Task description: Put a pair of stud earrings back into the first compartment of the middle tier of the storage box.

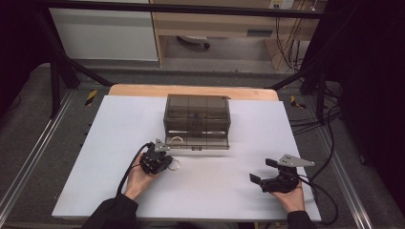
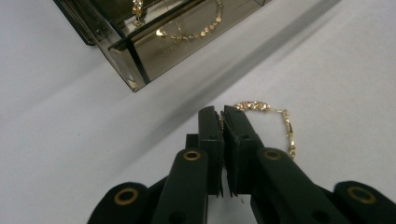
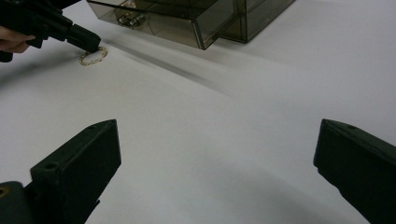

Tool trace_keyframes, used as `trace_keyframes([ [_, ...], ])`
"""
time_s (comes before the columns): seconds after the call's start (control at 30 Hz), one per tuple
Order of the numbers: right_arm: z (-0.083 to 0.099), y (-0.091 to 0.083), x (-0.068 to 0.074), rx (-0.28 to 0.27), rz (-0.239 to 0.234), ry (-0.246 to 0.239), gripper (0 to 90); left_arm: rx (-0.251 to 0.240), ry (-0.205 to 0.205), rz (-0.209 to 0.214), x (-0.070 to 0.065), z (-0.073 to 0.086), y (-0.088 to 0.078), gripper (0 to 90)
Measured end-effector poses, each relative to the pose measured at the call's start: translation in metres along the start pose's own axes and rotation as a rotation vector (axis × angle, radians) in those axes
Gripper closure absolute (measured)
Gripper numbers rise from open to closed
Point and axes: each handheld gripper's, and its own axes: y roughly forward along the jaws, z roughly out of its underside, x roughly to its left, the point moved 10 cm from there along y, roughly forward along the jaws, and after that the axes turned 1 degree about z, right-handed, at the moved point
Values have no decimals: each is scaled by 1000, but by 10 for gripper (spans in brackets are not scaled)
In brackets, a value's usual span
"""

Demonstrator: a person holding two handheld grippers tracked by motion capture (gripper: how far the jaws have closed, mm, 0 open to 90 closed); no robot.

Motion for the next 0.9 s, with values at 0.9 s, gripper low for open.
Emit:
trace_keyframes([
  [0.9, 0, 0, 0, 2, -1, 3, 12, -50, -23, 36, -5, -8, -19, 865],
])
